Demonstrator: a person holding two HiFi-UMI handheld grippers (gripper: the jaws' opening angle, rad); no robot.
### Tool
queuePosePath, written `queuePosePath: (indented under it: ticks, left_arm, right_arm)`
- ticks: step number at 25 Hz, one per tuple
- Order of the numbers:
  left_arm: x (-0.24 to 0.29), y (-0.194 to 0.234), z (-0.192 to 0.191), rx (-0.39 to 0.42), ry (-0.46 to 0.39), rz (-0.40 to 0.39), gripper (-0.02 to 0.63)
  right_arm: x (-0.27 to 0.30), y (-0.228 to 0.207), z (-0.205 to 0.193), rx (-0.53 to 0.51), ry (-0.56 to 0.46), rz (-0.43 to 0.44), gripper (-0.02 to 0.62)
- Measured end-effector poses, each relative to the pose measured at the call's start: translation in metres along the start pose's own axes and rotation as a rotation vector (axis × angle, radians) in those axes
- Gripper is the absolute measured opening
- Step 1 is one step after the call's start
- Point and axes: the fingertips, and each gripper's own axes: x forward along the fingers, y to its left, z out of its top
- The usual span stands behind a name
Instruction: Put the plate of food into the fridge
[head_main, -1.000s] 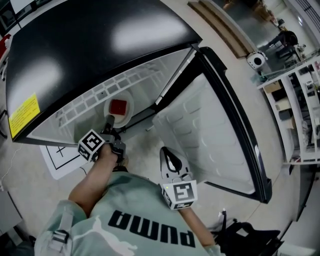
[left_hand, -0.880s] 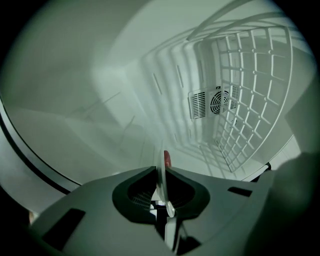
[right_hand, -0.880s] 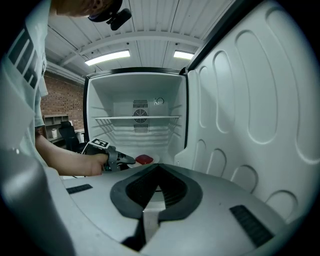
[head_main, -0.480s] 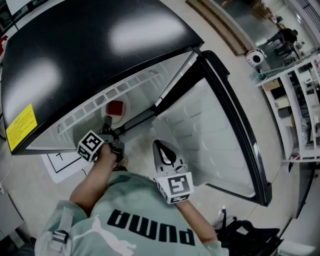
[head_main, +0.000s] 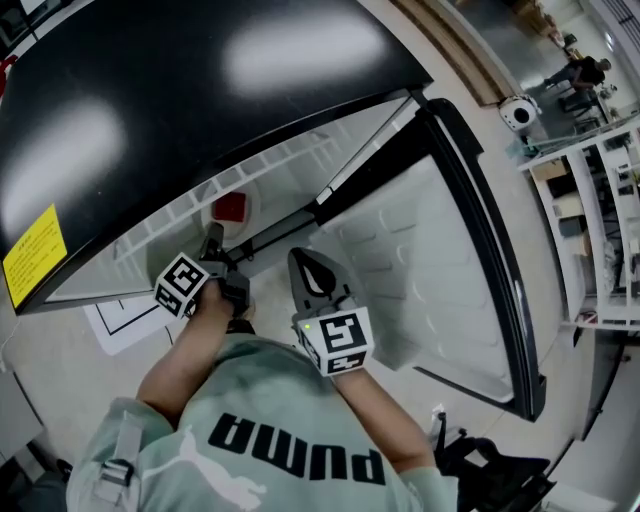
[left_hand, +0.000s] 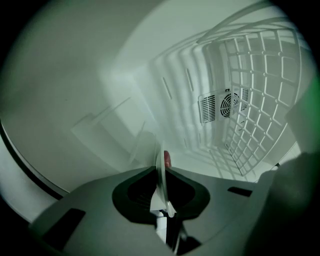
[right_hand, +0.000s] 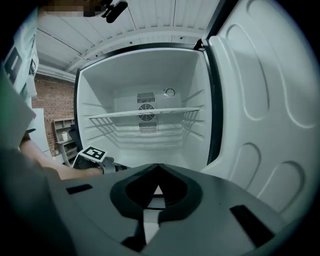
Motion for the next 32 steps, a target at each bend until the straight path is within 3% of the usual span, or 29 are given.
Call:
queuePosePath:
  ticks: [8, 15, 19, 24, 27, 32]
  left_arm:
    - [0.002, 0.003, 0.008, -0.005, -0.039, 0.014, 0.037]
    - [-0.001, 0.006, 0.011, 0.057, -0.052, 0.067, 0.037]
    - [-0.004, 0.008, 0.01, 0.143, -0.04, 0.124, 0.037]
    - [-0.008, 0.011, 0.012, 0.309, -0.029, 0.215, 0.038]
    - [-0.008, 0.011, 0.008, 0.412, 0.006, 0.255, 0.093]
    - [-0.01, 0.015, 0.005, 0.52, 0.036, 0.296, 0.101]
  right_arm:
    - [0.022, 0.0, -0.011, 0.012, 0.049, 0.037, 0.005]
    - [0.028, 0.009, -0.018, 0.027, 0.057, 0.063, 0.005]
    - [0.026, 0.015, -0.024, 0.04, 0.07, 0.071, 0.005]
    - [0.023, 0.02, -0.023, 0.054, 0.065, 0.074, 0.005]
    - [0.022, 0.024, -0.024, 0.057, 0.062, 0.079, 0.005]
    - [0.02, 0.03, -0.021, 0.056, 0.056, 0.082, 0.005]
